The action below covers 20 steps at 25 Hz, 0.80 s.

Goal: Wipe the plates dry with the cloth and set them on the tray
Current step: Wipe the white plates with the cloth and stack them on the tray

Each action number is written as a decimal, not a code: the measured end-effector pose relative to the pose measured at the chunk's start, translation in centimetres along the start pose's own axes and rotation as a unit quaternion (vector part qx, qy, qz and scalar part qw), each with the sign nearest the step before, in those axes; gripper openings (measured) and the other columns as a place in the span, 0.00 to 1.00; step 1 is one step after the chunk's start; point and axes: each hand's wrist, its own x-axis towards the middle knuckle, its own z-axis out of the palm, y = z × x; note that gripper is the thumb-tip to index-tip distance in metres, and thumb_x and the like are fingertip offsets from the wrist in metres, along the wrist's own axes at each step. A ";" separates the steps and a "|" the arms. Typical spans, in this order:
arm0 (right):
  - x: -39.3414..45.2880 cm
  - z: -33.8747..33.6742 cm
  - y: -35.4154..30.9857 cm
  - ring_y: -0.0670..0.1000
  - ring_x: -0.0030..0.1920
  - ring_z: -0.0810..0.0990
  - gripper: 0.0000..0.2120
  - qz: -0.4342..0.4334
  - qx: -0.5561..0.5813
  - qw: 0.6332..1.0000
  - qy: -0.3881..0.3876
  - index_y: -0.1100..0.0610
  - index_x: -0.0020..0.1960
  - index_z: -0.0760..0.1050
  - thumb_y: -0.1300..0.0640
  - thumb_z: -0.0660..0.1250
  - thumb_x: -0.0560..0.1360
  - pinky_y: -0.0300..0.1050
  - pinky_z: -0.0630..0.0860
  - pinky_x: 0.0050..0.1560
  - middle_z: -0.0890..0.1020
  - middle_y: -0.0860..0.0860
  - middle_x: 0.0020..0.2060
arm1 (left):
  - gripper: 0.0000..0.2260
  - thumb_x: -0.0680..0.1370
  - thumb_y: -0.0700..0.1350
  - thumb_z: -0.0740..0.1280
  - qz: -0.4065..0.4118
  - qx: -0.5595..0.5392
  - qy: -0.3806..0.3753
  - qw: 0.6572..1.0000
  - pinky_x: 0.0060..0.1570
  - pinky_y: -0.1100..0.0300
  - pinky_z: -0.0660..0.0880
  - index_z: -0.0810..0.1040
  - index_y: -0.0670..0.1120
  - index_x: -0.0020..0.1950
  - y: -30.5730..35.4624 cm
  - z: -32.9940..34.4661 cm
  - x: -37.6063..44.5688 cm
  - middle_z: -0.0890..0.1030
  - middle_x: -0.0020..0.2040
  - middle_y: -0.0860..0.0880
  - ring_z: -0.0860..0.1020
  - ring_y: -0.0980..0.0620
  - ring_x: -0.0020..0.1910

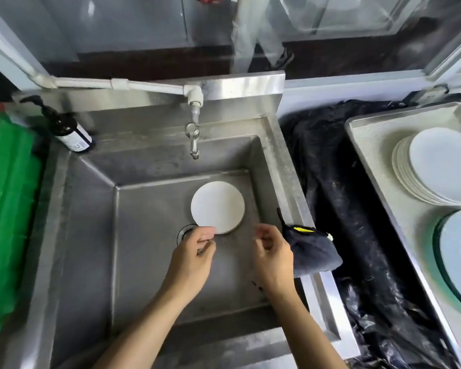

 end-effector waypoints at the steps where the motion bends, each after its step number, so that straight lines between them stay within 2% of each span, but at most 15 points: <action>1: 0.1 0.7 0.6 0.35 0.44 0.80 0.12 0.003 -0.011 1.000 -0.008 0.42 0.51 0.77 0.61 0.66 0.79 0.33 0.75 0.42 0.84 0.38 0.44 | 0.12 0.81 0.37 0.63 -0.011 -0.001 0.003 1.000 0.50 0.78 0.69 0.80 0.49 0.61 -1.0 -0.1 0.3 0.82 0.57 0.57 0.79 0.66 0.56; 5: 2.9 4.1 3.4 0.37 0.44 0.80 0.12 0.015 -0.046 0.998 -0.041 0.46 0.55 0.79 0.63 0.66 0.78 0.37 0.74 0.47 0.83 0.40 0.46 | 0.12 0.81 0.38 0.65 -0.033 -0.002 0.031 0.999 0.49 0.80 0.68 0.81 0.51 0.60 -5.4 -0.2 3.3 0.82 0.56 0.62 0.78 0.68 0.55; 7: 4.9 6.0 4.8 0.38 0.46 0.81 0.11 0.029 -0.052 0.997 -0.051 0.47 0.56 0.79 0.61 0.66 0.79 0.38 0.75 0.49 0.84 0.41 0.47 | 0.12 0.81 0.38 0.64 -0.044 0.002 0.046 0.998 0.48 0.81 0.68 0.81 0.50 0.60 -7.6 0.2 5.3 0.82 0.56 0.60 0.79 0.67 0.55; 11: 9.2 9.1 7.7 0.47 0.53 0.82 0.13 0.045 -0.054 0.996 -0.050 0.51 0.63 0.79 0.60 0.65 0.80 0.47 0.78 0.57 0.83 0.45 0.50 | 0.13 0.81 0.36 0.64 -0.063 0.002 0.070 0.996 0.49 0.79 0.69 0.80 0.49 0.62 -11.5 1.3 9.6 0.82 0.57 0.55 0.80 0.59 0.57; 13: 11.8 10.9 9.4 0.50 0.55 0.82 0.16 0.050 -0.045 0.997 -0.035 0.52 0.65 0.78 0.62 0.65 0.80 0.49 0.77 0.60 0.82 0.45 0.49 | 0.14 0.80 0.36 0.64 -0.066 0.002 0.079 0.995 0.49 0.80 0.69 0.79 0.49 0.62 -13.3 1.9 12.1 0.82 0.58 0.55 0.80 0.61 0.57; 15: 14.1 12.5 11.1 0.51 0.57 0.81 0.18 0.058 -0.038 0.997 -0.012 0.54 0.68 0.78 0.64 0.64 0.79 0.43 0.74 0.59 0.82 0.49 0.53 | 0.16 0.80 0.36 0.63 -0.074 0.001 0.077 0.994 0.47 0.81 0.68 0.78 0.49 0.65 -14.7 2.4 14.2 0.81 0.59 0.56 0.79 0.65 0.57; 17: 16.0 14.0 12.5 0.50 0.58 0.79 0.21 0.064 -0.024 0.998 0.007 0.56 0.71 0.76 0.64 0.63 0.79 0.36 0.69 0.55 0.81 0.55 0.61 | 0.16 0.80 0.37 0.63 -0.080 0.002 0.073 0.994 0.49 0.80 0.69 0.76 0.50 0.67 -15.9 3.1 16.3 0.80 0.62 0.55 0.79 0.63 0.59; 20: 17.9 15.6 14.1 0.55 0.62 0.78 0.21 0.062 -0.018 0.997 0.049 0.59 0.70 0.76 0.66 0.62 0.78 0.31 0.66 0.51 0.78 0.58 0.65 | 0.20 0.80 0.40 0.63 -0.104 0.021 0.070 0.992 0.56 0.67 0.69 0.72 0.52 0.71 -17.0 3.7 19.0 0.77 0.65 0.55 0.76 0.57 0.59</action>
